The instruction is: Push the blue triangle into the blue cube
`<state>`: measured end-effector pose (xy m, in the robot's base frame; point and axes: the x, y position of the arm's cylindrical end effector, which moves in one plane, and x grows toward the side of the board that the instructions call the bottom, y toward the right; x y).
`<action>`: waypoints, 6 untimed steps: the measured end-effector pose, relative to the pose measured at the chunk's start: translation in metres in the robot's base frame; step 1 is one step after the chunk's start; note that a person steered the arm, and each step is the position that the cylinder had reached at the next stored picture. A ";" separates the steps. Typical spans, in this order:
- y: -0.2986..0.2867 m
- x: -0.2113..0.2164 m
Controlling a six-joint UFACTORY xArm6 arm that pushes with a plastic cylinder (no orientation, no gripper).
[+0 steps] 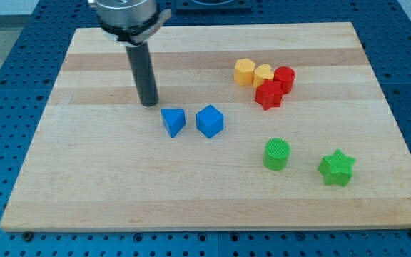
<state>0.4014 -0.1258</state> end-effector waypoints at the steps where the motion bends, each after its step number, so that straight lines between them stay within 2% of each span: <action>1: -0.005 0.022; 2: 0.013 0.049; 6: 0.094 0.050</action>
